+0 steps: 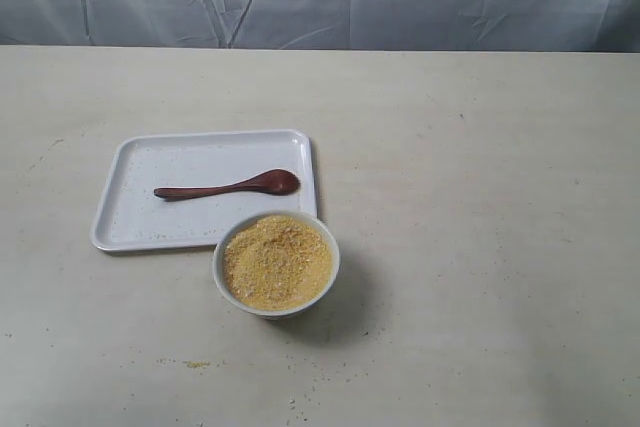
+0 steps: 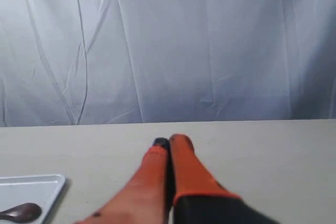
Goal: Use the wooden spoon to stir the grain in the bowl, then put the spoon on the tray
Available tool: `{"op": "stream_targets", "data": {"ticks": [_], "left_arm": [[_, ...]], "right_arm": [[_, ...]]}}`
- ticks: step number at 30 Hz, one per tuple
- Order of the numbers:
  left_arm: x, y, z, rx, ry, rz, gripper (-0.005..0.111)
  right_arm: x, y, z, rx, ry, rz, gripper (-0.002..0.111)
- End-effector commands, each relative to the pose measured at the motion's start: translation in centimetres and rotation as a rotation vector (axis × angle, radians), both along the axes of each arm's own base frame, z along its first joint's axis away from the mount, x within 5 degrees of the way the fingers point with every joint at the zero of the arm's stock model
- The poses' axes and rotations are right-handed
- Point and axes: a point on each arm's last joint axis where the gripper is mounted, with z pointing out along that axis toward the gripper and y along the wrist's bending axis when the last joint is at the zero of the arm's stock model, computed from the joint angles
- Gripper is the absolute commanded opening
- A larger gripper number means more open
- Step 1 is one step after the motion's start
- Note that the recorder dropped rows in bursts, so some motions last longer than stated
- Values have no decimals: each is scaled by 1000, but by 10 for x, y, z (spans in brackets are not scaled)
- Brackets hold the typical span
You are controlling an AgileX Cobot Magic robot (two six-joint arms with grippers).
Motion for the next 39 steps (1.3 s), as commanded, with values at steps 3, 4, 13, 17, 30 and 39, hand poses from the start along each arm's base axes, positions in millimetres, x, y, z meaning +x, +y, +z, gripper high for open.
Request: {"op": "stream_targets", "data": {"ticks": [3,4,13,17,30,39], "left_arm": [[0,0,-1,-6,-8,6,0],[0,0,-1,-6,-8,6,0],[0,0,-1,-6,-8,6,0],[0,0,-1,-6,-8,6,0],[0,0,-1,-6,-8,6,0],[0,0,-1,-6,-8,6,0]], "right_arm": [[0,0,-3,0,-19,-3,0],[0,0,-3,0,-19,-3,0],[-1,0,-8,1,-13,-2,0],[-8,-2,-27,-2,-8,-6,0],[-13,-2,-88,42,244,-12,0],[-13,-2,-88,46,243,-11,0]]}}
